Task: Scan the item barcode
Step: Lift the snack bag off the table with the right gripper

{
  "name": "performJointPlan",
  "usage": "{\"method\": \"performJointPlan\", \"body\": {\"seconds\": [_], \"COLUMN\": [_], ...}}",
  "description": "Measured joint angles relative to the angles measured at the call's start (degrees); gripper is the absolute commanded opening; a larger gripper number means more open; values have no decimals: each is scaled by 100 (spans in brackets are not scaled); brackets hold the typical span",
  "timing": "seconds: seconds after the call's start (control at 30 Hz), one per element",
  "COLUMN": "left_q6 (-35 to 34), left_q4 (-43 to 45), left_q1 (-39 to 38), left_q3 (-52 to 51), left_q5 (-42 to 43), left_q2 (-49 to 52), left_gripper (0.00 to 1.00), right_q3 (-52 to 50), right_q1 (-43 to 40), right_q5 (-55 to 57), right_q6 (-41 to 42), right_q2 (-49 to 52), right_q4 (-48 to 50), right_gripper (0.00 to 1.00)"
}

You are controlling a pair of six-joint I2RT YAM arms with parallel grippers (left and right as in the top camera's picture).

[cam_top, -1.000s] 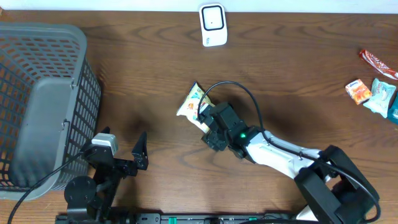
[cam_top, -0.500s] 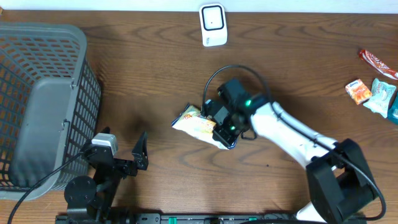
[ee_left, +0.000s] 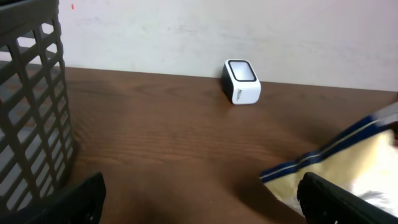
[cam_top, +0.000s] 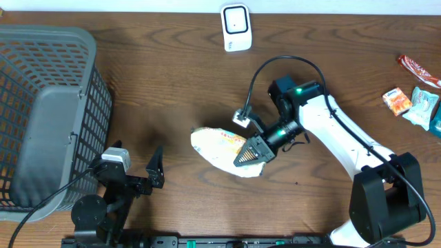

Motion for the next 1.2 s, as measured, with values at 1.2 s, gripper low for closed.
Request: {"method": "performJointPlan", "body": {"seconds": [1.2], "left_q6": [2], "left_q4": [2], "left_q1": [0], "left_q3": [0], "left_q5": [0], "left_q2": [0], "left_gripper": [98], "right_q3": [0], "right_q1": [-979], "right_q5": [-1480], "right_q6": [-192], "right_q2": [4], "right_q4": [-1438], "right_gripper": [1]}}
